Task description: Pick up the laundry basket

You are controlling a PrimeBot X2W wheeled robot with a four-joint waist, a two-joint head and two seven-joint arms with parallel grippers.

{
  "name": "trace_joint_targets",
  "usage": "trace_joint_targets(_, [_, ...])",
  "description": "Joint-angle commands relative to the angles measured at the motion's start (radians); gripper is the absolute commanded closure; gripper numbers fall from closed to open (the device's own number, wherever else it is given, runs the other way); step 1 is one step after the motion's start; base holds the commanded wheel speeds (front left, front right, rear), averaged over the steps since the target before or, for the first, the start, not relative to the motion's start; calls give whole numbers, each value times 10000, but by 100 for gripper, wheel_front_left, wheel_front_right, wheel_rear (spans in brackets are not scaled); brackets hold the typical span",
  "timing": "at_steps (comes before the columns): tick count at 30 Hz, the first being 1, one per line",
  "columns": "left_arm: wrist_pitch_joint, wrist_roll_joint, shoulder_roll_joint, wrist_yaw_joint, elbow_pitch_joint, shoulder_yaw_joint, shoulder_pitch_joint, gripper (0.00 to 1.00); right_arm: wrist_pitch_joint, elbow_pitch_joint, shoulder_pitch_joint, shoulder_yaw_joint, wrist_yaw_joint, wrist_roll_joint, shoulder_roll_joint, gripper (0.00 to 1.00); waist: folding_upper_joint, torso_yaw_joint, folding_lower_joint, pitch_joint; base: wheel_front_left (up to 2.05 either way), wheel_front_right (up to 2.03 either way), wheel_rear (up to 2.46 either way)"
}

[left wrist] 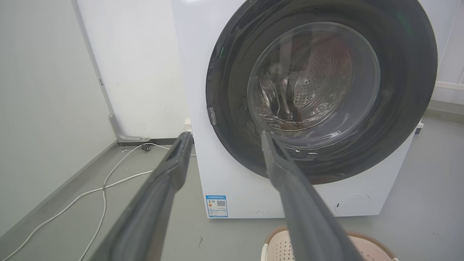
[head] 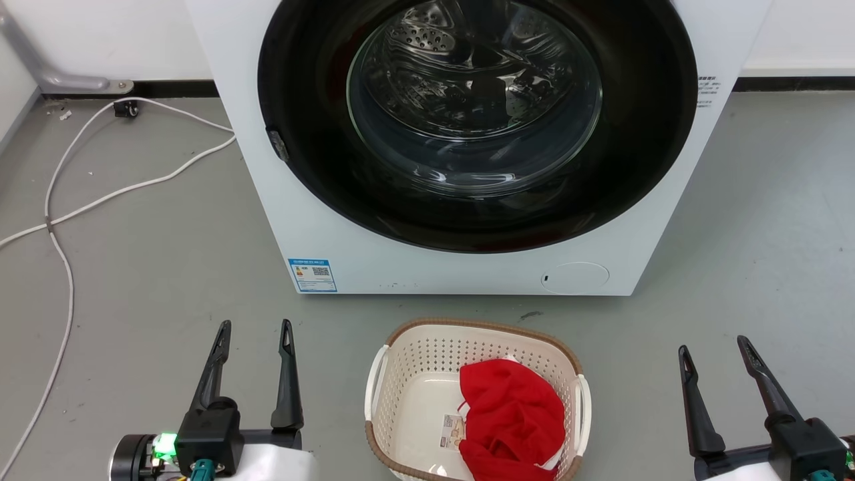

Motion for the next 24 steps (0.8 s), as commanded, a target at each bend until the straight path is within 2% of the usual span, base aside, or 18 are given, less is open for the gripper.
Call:
trace_joint_targets(1, [-31, -36, -12, 1, -22, 30, 86, 0, -21, -32, -31, 9, -7, 34, 6, 0, 0, -5, 0, 10, 0, 0, 0])
trace_joint_targets(9, [-30, -100, -17, -109, 149, 54, -277, 0, -21, -62, -230, 42, -7, 22, 6, 0, 0, -17, 0, 262, 0, 0, 0])
trace_joint_targets(14, [-30, -196, -19, -376, 650, 97, -882, 0, -21, 166, -688, 156, -5, -111, 6, 0, 0, -34, 0, 692, 0, 0, 0])
trace_joint_targets(20, [-30, -164, 60, -877, 1851, 156, -2082, 0, -22, 1123, -1851, 381, -7, -300, 4, 0, 0, -142, 0, 1626, 0, 0, 0])
trace_joint_targets(24, [-30, -53, 213, -1140, 2848, 74, -2959, 0, -21, 2214, -2661, 505, -7, -487, 4, 0, 0, -212, 0, 2205, 0, 0, 0])
